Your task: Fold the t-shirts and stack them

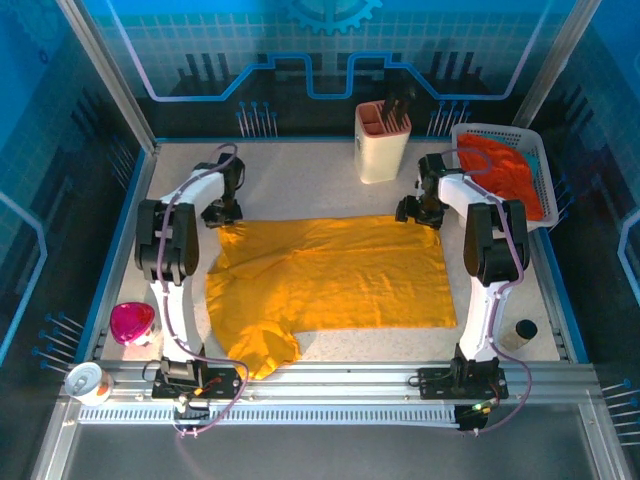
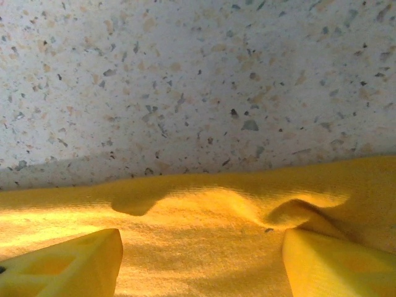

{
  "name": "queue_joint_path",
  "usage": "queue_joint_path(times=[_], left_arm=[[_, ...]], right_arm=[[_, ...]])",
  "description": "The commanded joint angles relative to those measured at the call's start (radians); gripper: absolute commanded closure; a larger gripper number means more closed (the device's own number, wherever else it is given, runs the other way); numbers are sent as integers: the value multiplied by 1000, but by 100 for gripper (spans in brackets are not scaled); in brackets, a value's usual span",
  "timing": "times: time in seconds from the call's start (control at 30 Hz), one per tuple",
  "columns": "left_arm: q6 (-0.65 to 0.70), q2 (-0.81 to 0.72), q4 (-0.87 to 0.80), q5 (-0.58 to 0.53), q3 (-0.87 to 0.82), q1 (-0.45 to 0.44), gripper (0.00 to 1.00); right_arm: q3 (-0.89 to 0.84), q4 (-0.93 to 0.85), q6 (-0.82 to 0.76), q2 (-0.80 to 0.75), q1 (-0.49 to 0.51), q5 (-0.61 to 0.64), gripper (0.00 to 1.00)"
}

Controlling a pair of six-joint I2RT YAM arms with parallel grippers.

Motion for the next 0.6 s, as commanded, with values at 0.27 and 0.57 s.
queue_joint_path(times=[0.27, 0.57], left_arm=[[-43, -97, -43, 133, -13, 126, 82], [102, -18, -59, 59, 134, -43, 57]], right_arm=[[-23, -26, 12, 15, -21, 35, 31], [-2, -28, 13, 22, -22, 9, 30]])
